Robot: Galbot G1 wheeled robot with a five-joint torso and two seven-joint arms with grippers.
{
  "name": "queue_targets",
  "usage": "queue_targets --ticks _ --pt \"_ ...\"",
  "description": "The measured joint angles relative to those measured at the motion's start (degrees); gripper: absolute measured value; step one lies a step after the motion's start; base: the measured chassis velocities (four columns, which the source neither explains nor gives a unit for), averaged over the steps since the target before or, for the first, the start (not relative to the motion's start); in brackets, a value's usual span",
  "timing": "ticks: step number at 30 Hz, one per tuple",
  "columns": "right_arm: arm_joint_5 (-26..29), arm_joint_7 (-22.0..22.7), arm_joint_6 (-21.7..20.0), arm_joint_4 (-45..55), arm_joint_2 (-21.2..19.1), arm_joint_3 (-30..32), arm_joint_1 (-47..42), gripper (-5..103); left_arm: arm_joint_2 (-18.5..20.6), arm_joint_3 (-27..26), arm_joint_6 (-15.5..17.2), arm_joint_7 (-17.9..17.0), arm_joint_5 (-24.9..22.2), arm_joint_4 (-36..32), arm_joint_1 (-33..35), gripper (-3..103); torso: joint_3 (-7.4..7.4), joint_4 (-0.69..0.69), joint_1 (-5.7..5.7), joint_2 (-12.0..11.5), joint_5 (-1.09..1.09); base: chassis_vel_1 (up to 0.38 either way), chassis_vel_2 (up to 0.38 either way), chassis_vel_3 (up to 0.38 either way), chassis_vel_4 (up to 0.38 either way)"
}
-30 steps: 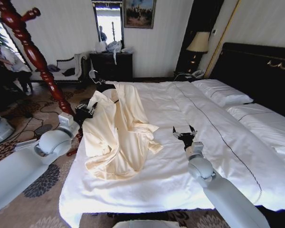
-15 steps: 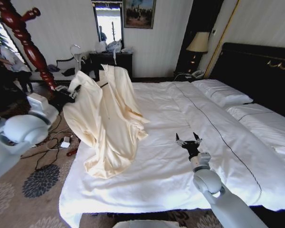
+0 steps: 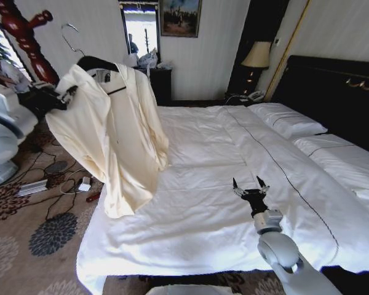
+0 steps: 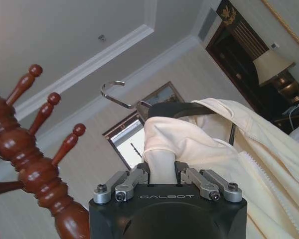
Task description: Pick up the clothes from the bed and hang them on the clothes hanger.
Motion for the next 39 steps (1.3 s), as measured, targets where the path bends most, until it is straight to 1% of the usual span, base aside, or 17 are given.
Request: queue_targets --ticks 6,17,19,20,22,28,31,39 --pt "-0.06 0.15 0.31 0.16 0.21 -0.19 0.16 100 2.84 0.64 -1.28 0.96 1.4 2.88 -1.88 23 0.0 -0.01 0.0 -0.01 0.0 0.0 0.0 0.0 0.0" --pt "-0.19 0.18 0.81 0.01 0.48 -0.8 0.68 100 6.25 1.48 -1.66 1.25 1.84 7.51 -4.88 21 0.0 0.0 0.0 0.0 0.0 0.0 0.0 0.0 0.0" --pt "-0.24 0.18 1.0 -0.13 0.58 -1.01 0.83 100 7.28 1.73 -1.59 1.32 1.9 9.66 -5.33 21 0.0 0.0 0.0 -0.01 0.0 0.0 0.0 0.0 0.0" --pt "-0.24 0.18 1.0 -0.13 0.58 -1.01 0.83 100 7.28 1.73 -1.59 1.32 1.9 9.66 -5.33 21 0.0 0.0 0.0 -0.01 0.0 0.0 0.0 0.0 0.0" --pt "-0.25 0.2 1.29 -0.25 0.91 -1.4 1.23 100 7.83 1.78 -1.35 2.45 2.81 12.76 -4.97 21 0.0 0.01 0.0 0.0 0.0 0.0 0.0 0.0 0.0" --pt "-0.53 0.2 1.8 -0.23 1.72 -2.03 1.31 100 6.99 1.12 -0.51 4.59 4.86 15.65 -3.67 21 0.0 -0.01 0.0 0.0 0.0 0.0 0.0 0.0 0.0" --pt "-0.65 0.18 1.89 -0.08 2.22 -2.57 1.58 100 5.8 0.79 -0.13 6.07 7.32 17.13 -3.35 21 0.0 -0.01 0.0 0.0 0.0 0.0 0.0 0.0 0.0" --pt "-1.3 0.08 2.12 -0.01 2.39 -3.56 1.8 100 4.13 -0.67 1.49 6.4 9.15 19.18 -2.76 21 0.0 0.0 0.0 0.0 0.01 0.0 0.0 0.0 0.0"
